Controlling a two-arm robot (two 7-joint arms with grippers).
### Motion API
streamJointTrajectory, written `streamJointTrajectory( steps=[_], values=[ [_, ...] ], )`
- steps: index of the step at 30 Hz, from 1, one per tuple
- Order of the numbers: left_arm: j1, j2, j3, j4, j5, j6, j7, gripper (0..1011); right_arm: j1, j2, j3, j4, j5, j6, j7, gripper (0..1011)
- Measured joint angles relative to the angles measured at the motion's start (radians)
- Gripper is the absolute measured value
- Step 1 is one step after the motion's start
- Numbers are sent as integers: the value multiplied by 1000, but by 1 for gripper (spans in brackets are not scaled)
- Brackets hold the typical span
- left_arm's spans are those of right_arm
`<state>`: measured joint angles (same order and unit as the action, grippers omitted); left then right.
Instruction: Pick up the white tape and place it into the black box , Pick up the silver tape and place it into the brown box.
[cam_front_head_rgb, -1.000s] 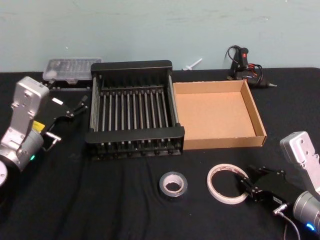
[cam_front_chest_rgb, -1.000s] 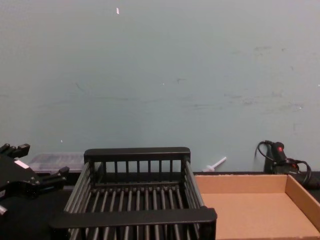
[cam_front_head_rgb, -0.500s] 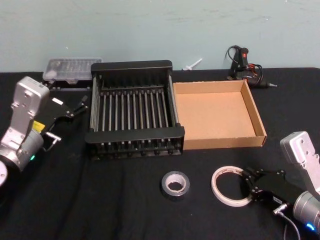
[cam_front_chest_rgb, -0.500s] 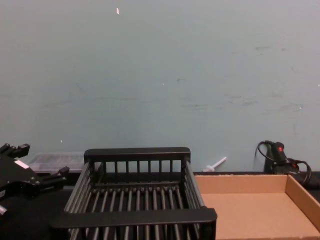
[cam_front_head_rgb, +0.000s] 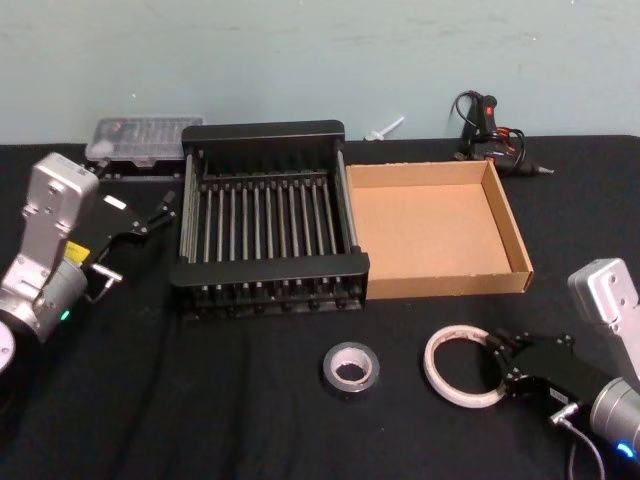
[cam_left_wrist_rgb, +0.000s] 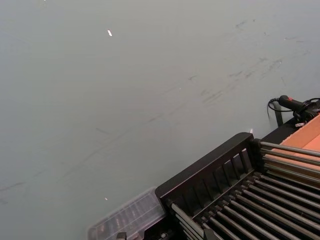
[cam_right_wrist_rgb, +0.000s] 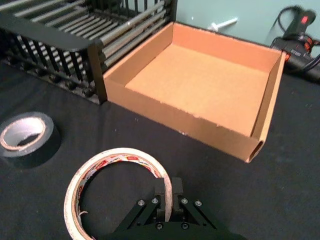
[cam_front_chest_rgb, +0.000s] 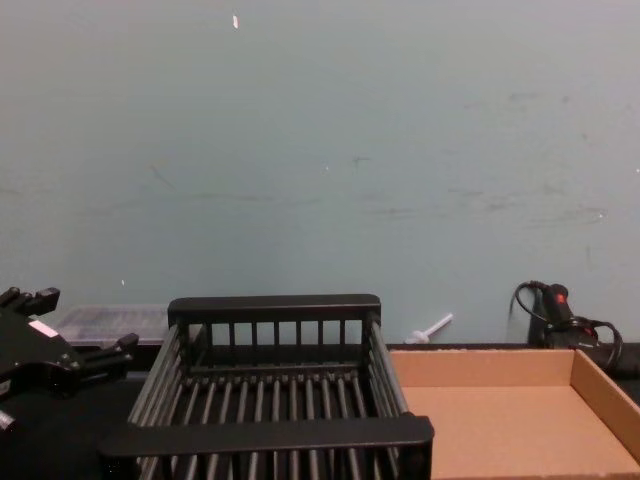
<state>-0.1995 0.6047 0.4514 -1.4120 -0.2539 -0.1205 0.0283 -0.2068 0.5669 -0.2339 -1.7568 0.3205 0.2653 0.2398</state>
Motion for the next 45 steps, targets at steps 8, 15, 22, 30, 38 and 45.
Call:
streamJointTrajectory(
  steps=[8,15,22,30,38,45],
  values=[
    [0,0,0,0,0,0,0,1001,-14,-2,39,-38,-9,-23,16,87],
    [0,0,0,0,0,0,0,1001,4,-13,71,-49,-27,-39,21,87],
    [0,0,0,0,0,0,0,1001,80,-34,79,-19,-72,-52,18,87],
    [0,0,0,0,0,0,0,1001,175,-68,63,30,-121,-75,19,87],
    [0,0,0,0,0,0,0,1001,278,-115,23,96,-173,-105,39,87],
    [0,0,0,0,0,0,0,1001,352,-153,-15,149,-210,-132,61,88]
  ],
)
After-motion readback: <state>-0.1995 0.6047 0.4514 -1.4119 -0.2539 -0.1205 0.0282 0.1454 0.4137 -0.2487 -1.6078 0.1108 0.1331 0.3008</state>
